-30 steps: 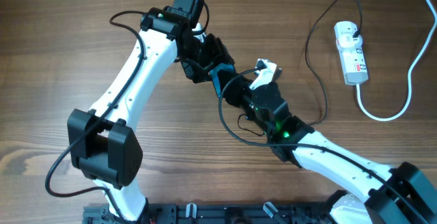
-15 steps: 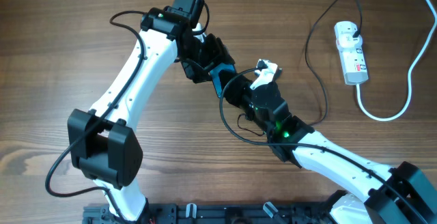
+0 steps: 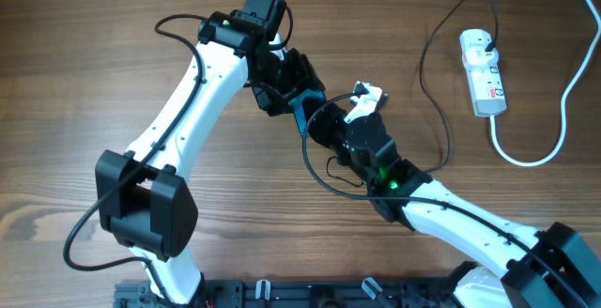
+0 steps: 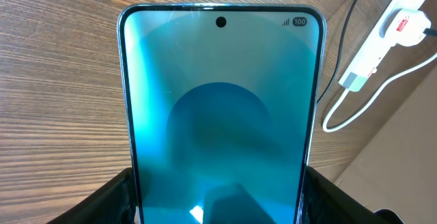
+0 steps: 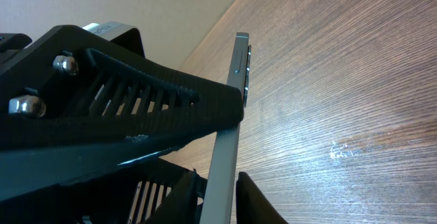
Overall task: Plug charger to phone and switch on socket
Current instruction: 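Grasp the phone's lower end with the right gripper beside the left, then release the left gripper and hold the phone with the right gripper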
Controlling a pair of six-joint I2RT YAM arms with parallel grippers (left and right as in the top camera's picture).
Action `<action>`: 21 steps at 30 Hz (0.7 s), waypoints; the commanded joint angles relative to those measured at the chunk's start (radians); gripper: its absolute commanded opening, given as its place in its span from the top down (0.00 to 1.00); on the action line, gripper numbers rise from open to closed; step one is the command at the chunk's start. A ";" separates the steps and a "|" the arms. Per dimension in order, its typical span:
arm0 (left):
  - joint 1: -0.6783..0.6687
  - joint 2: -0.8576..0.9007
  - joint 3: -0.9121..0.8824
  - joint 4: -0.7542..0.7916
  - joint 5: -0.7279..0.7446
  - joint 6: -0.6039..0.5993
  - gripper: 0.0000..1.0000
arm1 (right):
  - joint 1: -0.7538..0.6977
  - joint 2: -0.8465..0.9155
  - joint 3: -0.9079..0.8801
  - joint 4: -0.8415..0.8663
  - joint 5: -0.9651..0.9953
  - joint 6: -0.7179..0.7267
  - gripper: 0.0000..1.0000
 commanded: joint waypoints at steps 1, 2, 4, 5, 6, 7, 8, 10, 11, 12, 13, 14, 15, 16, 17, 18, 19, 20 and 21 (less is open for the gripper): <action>-0.001 0.002 0.021 -0.005 0.002 -0.006 0.45 | 0.004 0.008 0.026 0.001 -0.002 0.004 0.83; -0.001 0.002 0.021 -0.011 0.002 -0.006 0.45 | 0.004 0.008 0.026 0.001 -0.002 0.004 0.84; -0.001 0.002 0.021 -0.013 0.002 -0.006 0.44 | 0.004 0.008 0.026 0.001 -0.002 0.004 0.85; -0.001 0.002 0.021 -0.015 0.002 -0.006 0.45 | 0.004 0.008 0.026 0.001 -0.005 0.004 0.86; -0.001 0.002 0.021 -0.016 0.002 -0.006 0.44 | 0.004 0.008 0.026 0.001 -0.006 0.004 0.87; -0.001 0.002 0.021 -0.016 0.002 -0.006 0.44 | 0.004 0.008 0.026 0.001 -0.005 0.004 0.87; -0.001 0.002 0.021 -0.016 0.002 -0.006 0.45 | 0.004 0.008 0.026 0.001 -0.006 0.004 0.88; -0.001 0.002 0.021 -0.016 0.003 -0.006 0.45 | 0.004 0.008 0.026 0.001 -0.009 0.005 0.89; -0.001 0.002 0.021 -0.016 0.003 -0.006 0.45 | 0.004 0.008 0.026 0.001 -0.009 0.005 0.89; -0.001 0.002 0.021 -0.016 0.003 -0.006 0.44 | 0.004 0.008 0.026 0.001 -0.012 0.005 0.89; -0.001 0.002 0.021 -0.016 0.002 -0.006 0.45 | 0.004 0.008 0.026 0.000 -0.013 0.004 0.90; -0.001 0.002 0.021 -0.017 0.003 -0.006 0.44 | 0.004 0.008 0.026 0.000 -0.013 0.005 0.90; -0.001 0.002 0.021 -0.020 0.003 -0.006 0.44 | 0.004 0.008 0.026 0.000 -0.013 0.004 0.91; -0.001 0.002 0.021 -0.023 0.003 -0.006 0.39 | 0.004 0.008 0.026 -0.001 -0.013 0.005 0.91; -0.001 0.002 0.021 -0.024 0.003 -0.006 0.34 | 0.004 0.008 0.026 -0.001 -0.013 0.005 0.91; -0.001 0.002 0.021 -0.024 0.003 -0.006 0.31 | 0.004 0.008 0.026 -0.002 -0.012 0.004 0.92; -0.001 0.002 0.021 -0.025 0.003 -0.006 0.30 | 0.004 0.008 0.026 -0.003 -0.012 0.004 0.92; -0.001 0.002 0.021 -0.027 0.003 -0.006 0.28 | 0.004 0.008 0.026 -0.003 -0.012 0.004 0.92; -0.001 0.002 0.021 -0.027 0.003 -0.006 0.26 | 0.004 0.008 0.026 -0.003 -0.012 0.004 0.92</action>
